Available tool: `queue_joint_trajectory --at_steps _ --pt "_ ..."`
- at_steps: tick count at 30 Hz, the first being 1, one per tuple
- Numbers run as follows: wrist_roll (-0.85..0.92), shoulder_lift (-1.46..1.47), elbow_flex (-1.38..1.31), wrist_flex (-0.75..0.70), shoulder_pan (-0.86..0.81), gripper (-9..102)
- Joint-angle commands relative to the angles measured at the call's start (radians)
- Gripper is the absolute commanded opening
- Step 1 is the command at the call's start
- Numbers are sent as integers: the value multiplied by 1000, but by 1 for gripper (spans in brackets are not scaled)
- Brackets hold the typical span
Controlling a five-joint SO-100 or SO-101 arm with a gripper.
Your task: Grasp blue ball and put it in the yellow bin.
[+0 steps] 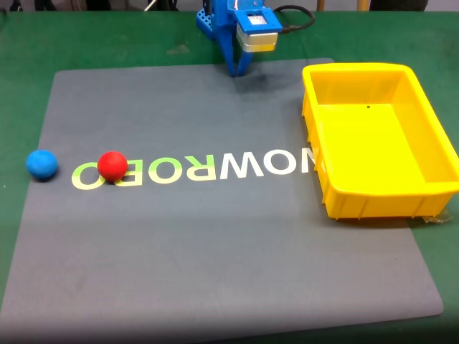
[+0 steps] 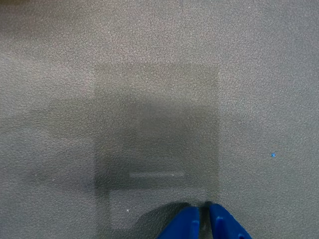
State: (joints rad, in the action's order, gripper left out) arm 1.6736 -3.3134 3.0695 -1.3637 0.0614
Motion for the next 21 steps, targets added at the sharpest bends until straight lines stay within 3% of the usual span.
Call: queue_joint_trajectory --at_steps 1,14,21 --pt "-8 -14 31 -15 0 0" --pt "-37 -9 18 46 -58 1" --pt "5 -11 -138 316 -353 28"
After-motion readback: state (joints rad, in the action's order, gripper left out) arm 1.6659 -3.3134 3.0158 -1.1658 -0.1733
